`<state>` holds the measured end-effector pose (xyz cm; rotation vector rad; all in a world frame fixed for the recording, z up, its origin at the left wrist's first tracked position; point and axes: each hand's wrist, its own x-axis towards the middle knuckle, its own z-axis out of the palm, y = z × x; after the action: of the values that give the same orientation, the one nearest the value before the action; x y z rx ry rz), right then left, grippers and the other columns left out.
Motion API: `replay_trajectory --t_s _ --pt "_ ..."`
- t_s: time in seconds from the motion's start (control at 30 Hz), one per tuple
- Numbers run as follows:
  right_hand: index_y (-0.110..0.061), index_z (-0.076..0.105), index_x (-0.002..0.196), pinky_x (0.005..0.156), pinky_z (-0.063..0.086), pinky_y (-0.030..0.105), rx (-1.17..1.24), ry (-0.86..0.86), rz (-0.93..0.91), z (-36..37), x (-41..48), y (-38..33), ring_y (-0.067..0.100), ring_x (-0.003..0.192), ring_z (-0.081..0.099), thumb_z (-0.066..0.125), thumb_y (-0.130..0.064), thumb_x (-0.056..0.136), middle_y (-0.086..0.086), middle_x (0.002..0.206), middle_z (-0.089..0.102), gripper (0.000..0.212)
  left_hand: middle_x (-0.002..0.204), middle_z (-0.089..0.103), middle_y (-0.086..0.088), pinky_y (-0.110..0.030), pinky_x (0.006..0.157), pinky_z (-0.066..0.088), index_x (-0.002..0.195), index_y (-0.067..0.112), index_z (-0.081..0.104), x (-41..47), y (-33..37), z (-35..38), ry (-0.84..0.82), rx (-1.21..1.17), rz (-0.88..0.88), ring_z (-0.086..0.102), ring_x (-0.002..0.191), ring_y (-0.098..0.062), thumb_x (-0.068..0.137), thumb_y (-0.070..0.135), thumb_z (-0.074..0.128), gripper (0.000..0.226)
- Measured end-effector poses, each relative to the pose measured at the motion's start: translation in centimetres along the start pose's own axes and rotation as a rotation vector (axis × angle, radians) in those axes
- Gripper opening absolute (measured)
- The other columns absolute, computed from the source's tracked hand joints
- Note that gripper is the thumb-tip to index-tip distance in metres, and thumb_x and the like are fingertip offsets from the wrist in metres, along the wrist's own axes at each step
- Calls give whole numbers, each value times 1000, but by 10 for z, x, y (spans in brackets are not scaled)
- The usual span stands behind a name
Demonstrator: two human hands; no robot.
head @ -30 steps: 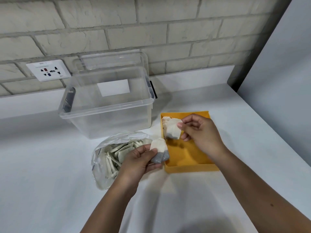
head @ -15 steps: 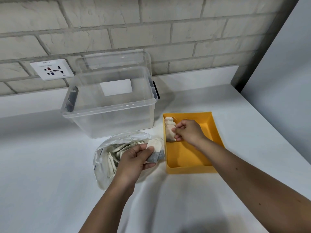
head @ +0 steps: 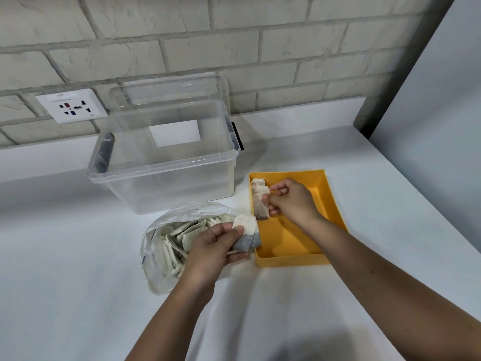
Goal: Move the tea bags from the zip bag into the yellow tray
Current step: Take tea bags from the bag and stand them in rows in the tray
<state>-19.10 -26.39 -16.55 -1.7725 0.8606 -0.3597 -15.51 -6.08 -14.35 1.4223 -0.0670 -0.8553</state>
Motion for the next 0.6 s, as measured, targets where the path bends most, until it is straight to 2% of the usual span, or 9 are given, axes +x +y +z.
replay_trajectory --t_s 0.07,0.13,0.27,0.43,0.6 --pt "-8 67 101 61 59 31 93 -17 -21 -7 -17 -12 18 62 65 73 -20 86 7 80 67 20 93 78 -7 -27 76 62 95 8 75 -1 2 1 -13 -43 13 74 83 -15 93 13 65 12" --pt "-8 70 99 59 57 27 205 -126 -15 -13 -36 -23 14 62 62 68 -24 90 9 81 67 18 92 78 -6 -25 76 62 94 9 75 -2 4 4 -26 -102 8 74 83 -14 93 13 64 12" --pt "-14 74 95 58 52 27 192 -318 -36 -19 -60 -30 18 63 59 68 -27 89 3 79 69 15 88 78 -4 -24 71 61 95 9 74 -4 10 8 -27 -163 -12 74 78 -11 94 14 63 13" --pt "-19 72 85 58 51 25 56 -317 -103 -22 -69 -28 16 55 58 76 -22 83 -2 60 64 5 88 78 -5 -27 76 61 93 11 75 -10 10 13 -29 -74 20 73 80 -12 95 16 63 13" --pt "-13 69 83 56 55 29 16 -245 -110 -30 -59 -19 13 55 61 74 -13 84 -1 61 65 6 90 79 -6 -24 70 61 98 7 77 -10 14 3 38 0 58 74 77 -12 93 16 66 15"
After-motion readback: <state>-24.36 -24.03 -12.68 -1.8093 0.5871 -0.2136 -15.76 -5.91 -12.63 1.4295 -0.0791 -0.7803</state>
